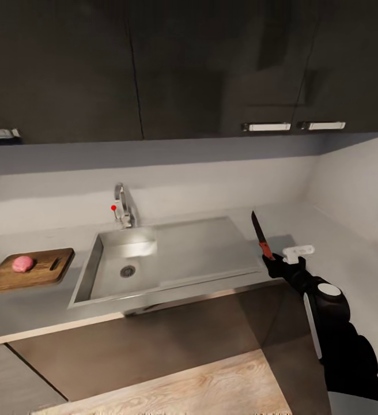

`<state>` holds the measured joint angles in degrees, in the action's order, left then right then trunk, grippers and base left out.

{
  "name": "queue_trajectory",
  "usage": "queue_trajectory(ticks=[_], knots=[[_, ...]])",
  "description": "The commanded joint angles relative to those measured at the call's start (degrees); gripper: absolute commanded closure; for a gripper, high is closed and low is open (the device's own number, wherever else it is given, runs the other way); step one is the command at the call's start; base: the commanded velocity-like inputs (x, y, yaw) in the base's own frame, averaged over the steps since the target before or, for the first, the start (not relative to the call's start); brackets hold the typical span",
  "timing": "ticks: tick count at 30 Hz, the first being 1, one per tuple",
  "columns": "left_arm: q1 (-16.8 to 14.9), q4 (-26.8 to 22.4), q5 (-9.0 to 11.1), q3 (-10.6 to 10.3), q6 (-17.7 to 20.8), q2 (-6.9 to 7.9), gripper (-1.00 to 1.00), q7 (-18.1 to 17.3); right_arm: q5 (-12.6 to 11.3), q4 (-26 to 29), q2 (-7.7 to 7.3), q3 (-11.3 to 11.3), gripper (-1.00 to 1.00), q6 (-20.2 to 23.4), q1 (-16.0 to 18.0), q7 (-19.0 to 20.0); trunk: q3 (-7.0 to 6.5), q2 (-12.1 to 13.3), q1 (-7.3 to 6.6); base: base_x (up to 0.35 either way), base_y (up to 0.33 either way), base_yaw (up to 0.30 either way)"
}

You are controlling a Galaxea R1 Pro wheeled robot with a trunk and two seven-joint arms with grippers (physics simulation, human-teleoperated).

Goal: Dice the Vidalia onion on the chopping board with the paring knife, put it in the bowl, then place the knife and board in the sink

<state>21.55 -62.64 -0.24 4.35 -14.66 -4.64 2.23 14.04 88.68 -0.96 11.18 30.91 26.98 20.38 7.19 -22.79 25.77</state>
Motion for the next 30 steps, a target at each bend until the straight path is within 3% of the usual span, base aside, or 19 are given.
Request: queue_trajectory(ticks=[1, 5, 13, 25, 30], knots=[[0.0, 0.0, 0.0, 0.0, -0.1, -0.02, -1.0, 0.1, 0.8, 0.1, 0.06, 0.1, 1.0, 0.2, 0.1, 0.5, 0.1, -0.1, 0.01, -0.252, 0.189, 0.021], [0.0, 0.0, 0.0, 0.0, -0.1, -0.02, -1.0, 0.1, 1.0, 0.1, 0.32, 0.1, 1.0, 0.2, 0.0, 0.5, 0.09, -0.1, 0.01, -0.251, 0.196, 0.158], [0.0, 0.1, 0.0, 0.0, 0.0, 0.58, -1.0, 0.1, 1.5, 0.1, 2.19, 0.1, 1.0, 0.1, 0.0, 0.5, 0.09, -0.1, 0.01, -0.217, 0.234, 0.267], [0.0, 0.1, 0.0, 0.0, 0.0, 0.66, -1.0, 0.1, 1.8, 0.1, 2.36, 0.1, 1.0, 0.0, 0.0, 0.5, 0.09, -0.1, 0.01, -0.095, 0.251, 0.276], [0.0, 0.0, 0.0, 0.0, -0.1, 0.67, -1.0, 0.1, 1.8, 0.1, 2.36, 0.1, 1.0, 0.0, 0.0, 0.5, 0.09, -0.1, 0.01, -0.003, 0.263, 0.066]])
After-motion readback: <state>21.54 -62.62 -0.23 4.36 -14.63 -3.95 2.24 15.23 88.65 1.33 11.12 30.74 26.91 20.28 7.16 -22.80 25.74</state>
